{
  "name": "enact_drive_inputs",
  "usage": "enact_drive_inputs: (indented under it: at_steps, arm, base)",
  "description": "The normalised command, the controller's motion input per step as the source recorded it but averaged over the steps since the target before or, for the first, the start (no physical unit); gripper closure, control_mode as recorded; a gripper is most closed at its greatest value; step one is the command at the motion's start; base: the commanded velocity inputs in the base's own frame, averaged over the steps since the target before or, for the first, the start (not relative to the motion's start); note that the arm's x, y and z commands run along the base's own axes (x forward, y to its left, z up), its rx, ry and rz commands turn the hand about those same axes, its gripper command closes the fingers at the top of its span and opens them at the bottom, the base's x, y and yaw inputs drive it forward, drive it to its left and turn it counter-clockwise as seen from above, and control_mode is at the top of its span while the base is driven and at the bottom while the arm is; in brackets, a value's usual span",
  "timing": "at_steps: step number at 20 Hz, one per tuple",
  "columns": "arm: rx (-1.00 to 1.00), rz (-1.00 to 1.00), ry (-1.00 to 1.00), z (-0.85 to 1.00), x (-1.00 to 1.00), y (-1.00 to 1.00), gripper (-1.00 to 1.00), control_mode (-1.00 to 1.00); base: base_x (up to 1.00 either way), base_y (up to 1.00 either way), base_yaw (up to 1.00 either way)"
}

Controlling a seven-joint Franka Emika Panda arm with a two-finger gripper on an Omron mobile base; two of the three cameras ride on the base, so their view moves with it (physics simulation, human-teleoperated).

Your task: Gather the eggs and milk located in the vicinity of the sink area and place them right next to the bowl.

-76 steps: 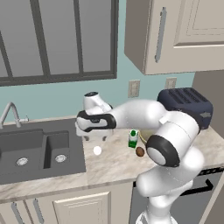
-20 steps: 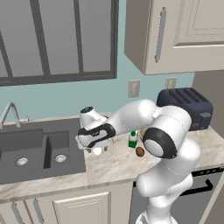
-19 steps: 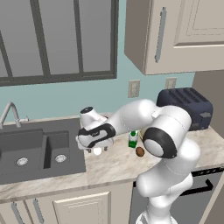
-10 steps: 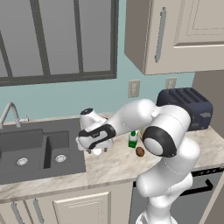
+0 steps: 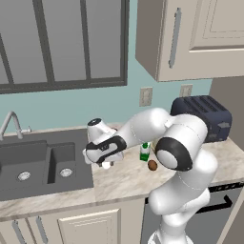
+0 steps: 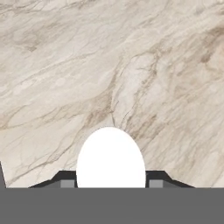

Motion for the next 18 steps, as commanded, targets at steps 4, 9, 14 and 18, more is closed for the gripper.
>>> enact_drive_inputs:
  at_steps: [4, 9, 14, 18]
  arm:
    - [0.0, 0.0, -0.01, 0.05, -0.29, -0.04, 1.0, -1.0]
    - [0.0, 0.0, -0.04, 0.23, -0.68, -0.21, 1.0, -1.0]
    - [0.0, 0.0, -0.05, 0.25, -0.75, -0.47, 1.0, -1.0]
    - [0.04, 0.0, -0.13, 0.23, -0.97, -0.66, 1.0, -1.0]
  base:
    - [0.0, 0.0, 0.0]
    - [0.0, 0.0, 0.0]
    - [0.0, 0.0, 0.0]
    - [0.0, 0.0, 0.0]
